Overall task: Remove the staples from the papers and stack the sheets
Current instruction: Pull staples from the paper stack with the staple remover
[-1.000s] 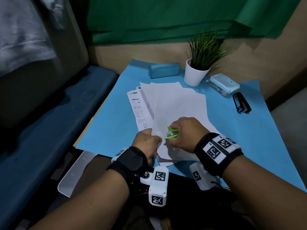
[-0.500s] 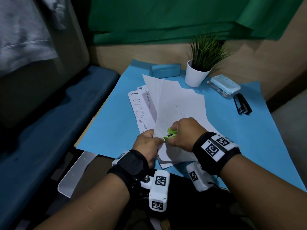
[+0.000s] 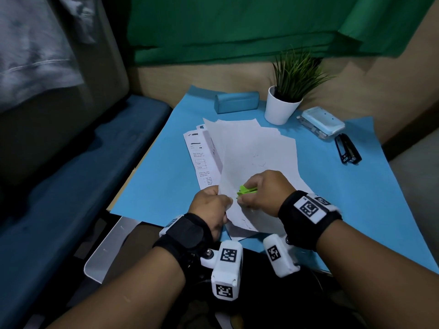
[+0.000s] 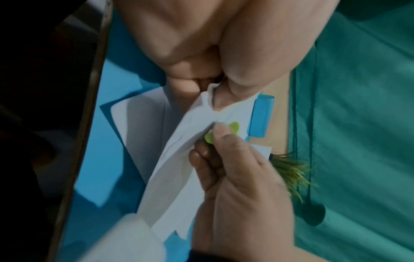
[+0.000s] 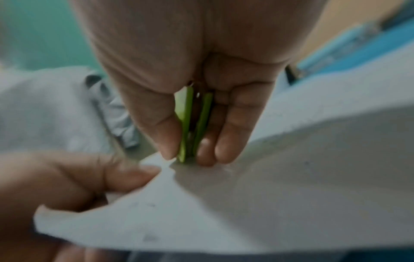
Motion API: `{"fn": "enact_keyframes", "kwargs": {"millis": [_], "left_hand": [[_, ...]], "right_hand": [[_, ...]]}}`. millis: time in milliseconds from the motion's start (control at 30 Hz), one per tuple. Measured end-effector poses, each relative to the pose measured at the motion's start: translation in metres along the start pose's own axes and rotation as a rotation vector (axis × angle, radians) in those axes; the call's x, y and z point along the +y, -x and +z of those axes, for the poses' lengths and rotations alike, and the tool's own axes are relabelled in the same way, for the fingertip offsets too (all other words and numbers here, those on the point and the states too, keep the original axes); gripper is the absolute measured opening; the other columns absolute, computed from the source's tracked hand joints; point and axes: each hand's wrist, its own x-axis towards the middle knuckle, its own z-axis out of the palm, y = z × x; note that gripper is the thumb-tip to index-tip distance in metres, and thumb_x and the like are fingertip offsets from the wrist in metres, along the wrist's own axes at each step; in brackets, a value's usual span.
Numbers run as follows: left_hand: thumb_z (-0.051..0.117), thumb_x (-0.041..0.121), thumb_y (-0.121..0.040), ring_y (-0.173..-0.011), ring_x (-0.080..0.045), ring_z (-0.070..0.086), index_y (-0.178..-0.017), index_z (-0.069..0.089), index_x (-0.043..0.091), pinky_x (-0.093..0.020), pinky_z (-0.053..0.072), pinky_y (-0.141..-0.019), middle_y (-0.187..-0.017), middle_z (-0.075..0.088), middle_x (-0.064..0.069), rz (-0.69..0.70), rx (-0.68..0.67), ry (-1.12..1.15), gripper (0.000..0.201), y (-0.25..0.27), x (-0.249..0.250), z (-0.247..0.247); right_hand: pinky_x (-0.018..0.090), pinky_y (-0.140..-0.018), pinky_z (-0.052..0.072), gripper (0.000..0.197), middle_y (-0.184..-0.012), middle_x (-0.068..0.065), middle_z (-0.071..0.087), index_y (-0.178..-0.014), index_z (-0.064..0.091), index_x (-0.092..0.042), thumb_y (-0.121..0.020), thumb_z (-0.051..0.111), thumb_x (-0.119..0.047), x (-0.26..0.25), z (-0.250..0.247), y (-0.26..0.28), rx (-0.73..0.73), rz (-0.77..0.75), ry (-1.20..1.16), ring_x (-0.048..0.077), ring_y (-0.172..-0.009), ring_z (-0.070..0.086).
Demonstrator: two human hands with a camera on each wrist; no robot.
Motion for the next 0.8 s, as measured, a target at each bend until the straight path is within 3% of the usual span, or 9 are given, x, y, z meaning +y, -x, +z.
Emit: {"fn": "enact_keyframes", "kwargs": {"millis": [67,200,333,400,500,600,667,700,800], "left_hand": [[0.042,-0.020,-0.090,-0.048,-0.024,0.066,-0.087,0.064,-0.001,-0.025,0.053,-0.045,-0.070,0.069,-0.017,-0.038,-0.001,0.039,0.029,0.000,0.002,-0.002],[0.045,-0.019,-0.092,-0.061,-0.029,0.072,-0.095,0.063,-0.004,-0.033,0.059,-0.053,-0.080,0.072,-0.020,-0.088,0.001,0.087,0.023,-0.001,0.005,-0.002],[0.047,-0.018,-0.090,-0.062,-0.029,0.067,-0.083,0.061,0.000,-0.040,0.061,-0.063,-0.070,0.069,-0.016,-0.103,0.042,0.055,0.025,-0.006,0.007,-0.004],[0.046,-0.018,-0.090,-0.057,-0.026,0.065,-0.083,0.063,0.001,-0.030,0.056,-0.052,-0.069,0.070,-0.015,-0.107,0.049,0.048,0.026,-0.005,0.006,-0.007],[0.043,-0.018,-0.090,-0.049,-0.019,0.064,-0.094,0.066,0.001,-0.021,0.049,-0.045,-0.078,0.070,-0.014,-0.095,0.018,0.023,0.030,-0.001,0.003,-0.007],[0.046,-0.014,-0.084,-0.059,-0.026,0.056,-0.102,0.067,0.003,-0.029,0.045,-0.057,-0.081,0.067,-0.017,-0.097,-0.006,0.005,0.032,-0.001,0.006,-0.005],[0.062,0.003,-0.076,-0.062,-0.025,0.048,-0.096,0.066,0.005,-0.032,0.041,-0.059,-0.085,0.058,-0.018,-0.130,-0.002,0.027,0.020,0.000,0.014,-0.005],[0.069,0.013,-0.071,-0.059,-0.024,0.045,-0.097,0.066,0.006,-0.031,0.038,-0.056,-0.086,0.054,-0.017,-0.167,0.007,0.026,0.027,0.001,0.018,-0.006],[0.068,0.020,-0.084,-0.041,-0.022,0.048,-0.099,0.062,0.004,-0.024,0.042,-0.044,-0.071,0.059,-0.015,-0.224,-0.013,0.030,0.023,-0.003,0.029,-0.006]], "right_hand": [[0.031,-0.062,0.054,0.014,-0.065,0.008,0.069,-0.072,0.073,-0.007,-0.068,0.083,-0.016,0.008,0.002,0.000,-0.020,0.095,-0.343,0.019,-0.058,0.062],[0.029,-0.056,0.053,0.020,-0.069,0.021,0.062,-0.089,0.064,0.017,-0.075,0.074,0.006,0.013,0.008,0.011,-0.072,0.261,-0.975,0.024,-0.055,0.059],[0.029,-0.053,0.056,0.018,-0.073,0.021,0.059,-0.087,0.064,0.008,-0.074,0.073,-0.001,0.024,0.009,0.011,-0.054,0.332,-1.235,0.025,-0.058,0.057],[0.029,-0.054,0.055,0.020,-0.076,0.022,0.055,-0.086,0.062,0.007,-0.073,0.074,-0.004,0.027,0.003,0.010,-0.044,0.328,-1.275,0.028,-0.059,0.054],[0.026,-0.053,0.052,0.012,-0.071,0.021,0.054,-0.083,0.059,0.010,-0.082,0.069,0.004,0.025,-0.002,0.011,-0.021,0.277,-1.095,0.024,-0.052,0.053],[0.028,-0.061,0.049,0.022,-0.064,0.010,0.063,-0.075,0.066,0.003,-0.074,0.080,-0.014,0.024,-0.007,0.005,-0.008,0.134,-0.474,0.022,-0.058,0.055],[0.024,-0.068,0.045,0.024,-0.078,-0.001,0.068,-0.081,0.072,-0.016,-0.069,0.081,-0.034,0.022,-0.012,0.002,0.018,0.063,-0.007,0.016,-0.072,0.059],[0.024,-0.072,0.044,0.029,-0.087,-0.004,0.068,-0.089,0.073,-0.021,-0.069,0.080,-0.040,0.021,-0.014,0.003,0.023,0.036,0.130,0.016,-0.081,0.059],[0.025,-0.077,0.045,0.032,-0.096,-0.003,0.066,-0.097,0.071,-0.022,-0.073,0.077,-0.041,0.013,-0.019,0.005,0.022,-0.052,0.272,0.019,-0.093,0.058]]}}
